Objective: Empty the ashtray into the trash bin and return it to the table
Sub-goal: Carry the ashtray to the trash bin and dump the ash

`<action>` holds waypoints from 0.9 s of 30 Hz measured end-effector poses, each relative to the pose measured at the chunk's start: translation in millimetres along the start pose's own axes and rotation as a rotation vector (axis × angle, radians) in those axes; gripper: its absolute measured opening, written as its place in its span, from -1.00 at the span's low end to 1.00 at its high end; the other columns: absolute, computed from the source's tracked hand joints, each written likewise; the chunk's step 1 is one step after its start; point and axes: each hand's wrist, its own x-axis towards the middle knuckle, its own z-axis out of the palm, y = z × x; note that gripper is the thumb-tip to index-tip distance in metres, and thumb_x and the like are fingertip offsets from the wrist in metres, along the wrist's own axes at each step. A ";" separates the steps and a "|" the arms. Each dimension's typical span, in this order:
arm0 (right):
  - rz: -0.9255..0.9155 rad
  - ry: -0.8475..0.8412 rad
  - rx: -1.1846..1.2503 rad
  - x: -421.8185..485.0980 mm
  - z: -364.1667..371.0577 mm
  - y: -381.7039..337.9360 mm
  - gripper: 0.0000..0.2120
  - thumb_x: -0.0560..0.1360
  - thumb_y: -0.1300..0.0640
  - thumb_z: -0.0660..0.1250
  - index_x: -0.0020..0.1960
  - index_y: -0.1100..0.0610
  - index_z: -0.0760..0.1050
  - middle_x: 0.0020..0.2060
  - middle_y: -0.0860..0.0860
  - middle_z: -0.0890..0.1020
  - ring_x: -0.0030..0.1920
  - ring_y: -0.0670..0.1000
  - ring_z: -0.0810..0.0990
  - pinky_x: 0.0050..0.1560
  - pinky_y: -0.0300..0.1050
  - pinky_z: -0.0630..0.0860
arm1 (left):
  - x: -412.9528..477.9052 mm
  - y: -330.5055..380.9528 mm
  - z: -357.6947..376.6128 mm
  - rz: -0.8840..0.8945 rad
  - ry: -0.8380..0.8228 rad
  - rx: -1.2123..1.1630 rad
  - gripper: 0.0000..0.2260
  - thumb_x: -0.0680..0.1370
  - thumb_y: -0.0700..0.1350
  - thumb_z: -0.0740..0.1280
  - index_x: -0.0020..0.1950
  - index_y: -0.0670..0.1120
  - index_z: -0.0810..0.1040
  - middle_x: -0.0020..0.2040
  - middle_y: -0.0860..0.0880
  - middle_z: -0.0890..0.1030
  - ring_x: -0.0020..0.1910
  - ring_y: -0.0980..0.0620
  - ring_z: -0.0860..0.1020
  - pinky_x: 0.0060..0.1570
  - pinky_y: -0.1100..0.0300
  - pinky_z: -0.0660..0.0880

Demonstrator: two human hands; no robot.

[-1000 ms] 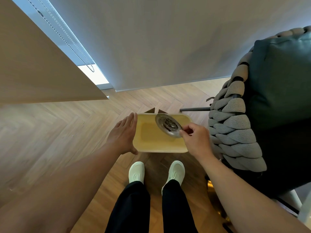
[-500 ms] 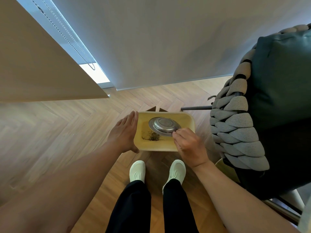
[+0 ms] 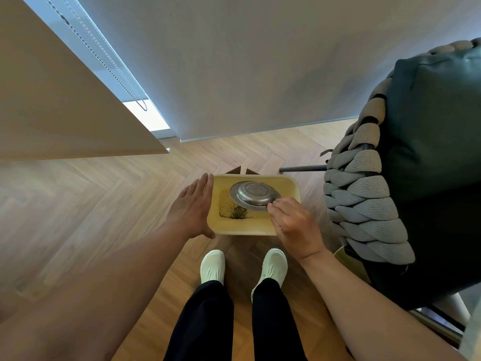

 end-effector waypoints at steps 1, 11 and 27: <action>0.014 -0.003 0.015 0.2 0.0 -0.3 -0.88 0.39 0.42 0.50 -0.07 0.36 0.68 -0.19 0.19 0.70 -0.15 0.17 0.69 -0.17 0.00 0.68 | -0.3 0.0 0.0 -0.001 0.002 0.000 0.40 0.15 0.30 0.60 0.56 -0.11 -0.37 0.63 -0.12 -0.18 0.61 -0.12 -0.09 0.53 0.01 -0.03; 0.856 0.014 0.545 5.1 -1.0 8.9 -0.93 0.44 0.21 0.52 -0.09 0.09 0.72 -0.31 -0.20 0.64 -0.28 -0.24 0.64 -0.22 -0.46 0.53 | -3.1 -1.0 -0.7 0.017 0.024 -0.025 0.37 0.17 0.31 0.59 0.57 -0.10 -0.34 0.63 -0.12 -0.18 0.61 -0.12 -0.09 0.53 0.01 -0.03; 1.431 0.060 1.208 5.5 13.7 19.3 -0.90 0.48 0.40 0.42 -0.08 0.26 0.55 -0.19 0.17 0.67 -0.33 0.01 0.73 -0.30 -0.14 0.67 | 5.6 14.7 -8.2 0.193 0.167 -0.151 0.01 0.31 0.31 0.50 0.58 -0.07 0.09 0.58 -0.07 0.18 0.55 -0.08 0.16 0.48 0.01 0.19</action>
